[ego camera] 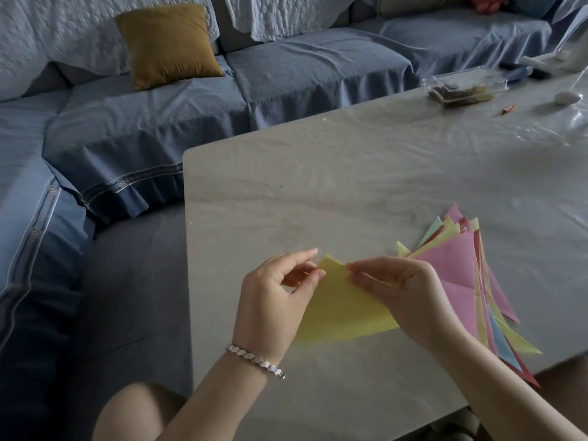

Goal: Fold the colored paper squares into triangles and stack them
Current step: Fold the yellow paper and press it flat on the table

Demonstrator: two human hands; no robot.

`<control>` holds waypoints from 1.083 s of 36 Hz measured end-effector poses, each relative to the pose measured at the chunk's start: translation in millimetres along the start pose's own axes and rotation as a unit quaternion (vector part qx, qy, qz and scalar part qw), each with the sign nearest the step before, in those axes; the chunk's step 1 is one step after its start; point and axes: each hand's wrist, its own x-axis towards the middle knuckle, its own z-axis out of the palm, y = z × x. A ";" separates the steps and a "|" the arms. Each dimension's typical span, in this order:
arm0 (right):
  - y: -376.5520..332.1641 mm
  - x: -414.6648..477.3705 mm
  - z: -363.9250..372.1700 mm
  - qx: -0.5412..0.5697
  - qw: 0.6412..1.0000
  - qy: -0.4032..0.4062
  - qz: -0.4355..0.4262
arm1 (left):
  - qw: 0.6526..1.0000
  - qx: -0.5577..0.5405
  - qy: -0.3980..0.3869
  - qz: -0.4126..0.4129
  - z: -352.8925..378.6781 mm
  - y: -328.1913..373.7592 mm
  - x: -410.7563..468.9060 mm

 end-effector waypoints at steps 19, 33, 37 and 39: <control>55.3 7.2 38.0 -0.451 0.846 -0.174 -0.225 | 0.906 -0.087 0.090 -0.404 23.4 -76.4 -3.0; 103.9 19.1 37.0 -0.553 0.810 -0.147 -0.129 | 0.914 -0.018 0.049 -0.401 27.3 -91.7 -17.6; 97.1 49.9 46.9 -0.534 0.828 -0.124 -0.120 | 0.915 -0.017 0.051 -0.399 27.9 -97.0 -19.4; 95.3 68.2 50.6 -0.529 0.824 -0.169 -0.116 | 0.915 -0.015 0.050 -0.399 28.1 -98.5 -19.0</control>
